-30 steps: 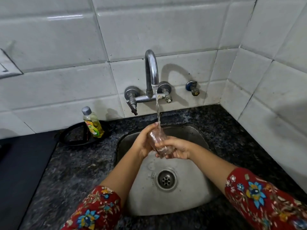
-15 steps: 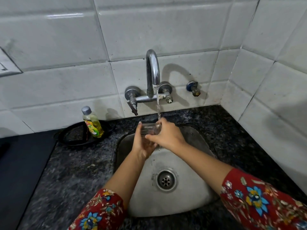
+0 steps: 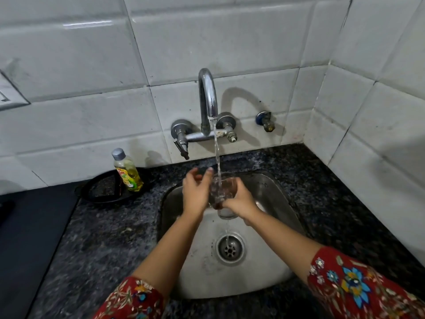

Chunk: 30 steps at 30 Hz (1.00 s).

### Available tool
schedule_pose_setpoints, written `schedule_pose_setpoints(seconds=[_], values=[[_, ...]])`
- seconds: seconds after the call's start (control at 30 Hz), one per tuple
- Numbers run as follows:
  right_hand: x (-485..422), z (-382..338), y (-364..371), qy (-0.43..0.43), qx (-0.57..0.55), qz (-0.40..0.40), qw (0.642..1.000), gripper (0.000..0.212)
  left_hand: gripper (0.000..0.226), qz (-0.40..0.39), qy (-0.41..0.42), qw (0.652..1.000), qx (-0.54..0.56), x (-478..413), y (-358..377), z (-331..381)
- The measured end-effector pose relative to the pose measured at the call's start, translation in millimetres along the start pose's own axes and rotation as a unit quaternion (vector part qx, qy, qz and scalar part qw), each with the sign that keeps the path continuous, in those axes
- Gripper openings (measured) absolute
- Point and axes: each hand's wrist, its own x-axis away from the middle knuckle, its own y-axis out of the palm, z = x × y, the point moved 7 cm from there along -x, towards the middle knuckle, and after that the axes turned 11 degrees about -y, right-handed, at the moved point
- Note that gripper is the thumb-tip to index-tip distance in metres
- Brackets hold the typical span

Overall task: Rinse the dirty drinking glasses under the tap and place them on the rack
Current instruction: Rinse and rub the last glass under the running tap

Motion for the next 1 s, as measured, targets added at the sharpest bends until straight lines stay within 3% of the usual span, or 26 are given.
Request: schedule_pose_setpoints(seconds=[0.07, 0.13, 0.2, 0.3, 0.4, 0.5, 0.77, 0.87, 0.93, 1.0], values=[[-4, -9, 4, -0.019, -0.017, -0.004, 1.000, 0.066, 0.057, 0.078, 0.021, 0.996, -0.021, -7, -18, 8], [1, -18, 15, -0.032, -0.036, -0.059, 0.997, 0.069, 0.063, 0.099, 0.042, 0.993, -0.049, -10, -24, 19], [10, -19, 21, -0.040, -0.051, -0.107, 0.992, 0.076, 0.073, 0.092, 0.086, 0.990, -0.063, -11, -22, 31], [12, -9, 9, -0.022, -0.058, -0.075, 0.995, 0.074, 0.083, 0.080, 0.134, 0.983, -0.093, -12, -13, 41], [7, -7, -2, -0.010, -0.068, -0.044, 0.997, 0.071, 0.081, 0.089, 0.134, 0.983, -0.088, -12, -11, 43], [9, -11, 5, -0.021, -0.057, -0.083, 0.995, 0.073, 0.075, 0.101, 0.129, 0.985, -0.052, -16, -16, 48], [16, -15, 1, -0.027, -0.037, -0.104, 0.994, 0.075, 0.080, 0.095, 0.168, 0.959, -0.208, -16, -17, 46], [14, -16, -6, -0.027, 0.051, -0.112, 0.992, 0.080, 0.066, 0.066, 0.136, 0.981, -0.124, 3, -15, 28], [14, -21, -14, -0.038, 0.129, -0.132, 0.982, 0.078, 0.048, 0.003, 0.040, 0.999, -0.019, 14, -9, 0], [17, -32, -21, -0.053, 0.213, -0.160, 0.962, 0.076, 0.041, -0.097, -0.086, 0.989, 0.064, 25, 4, -26]])
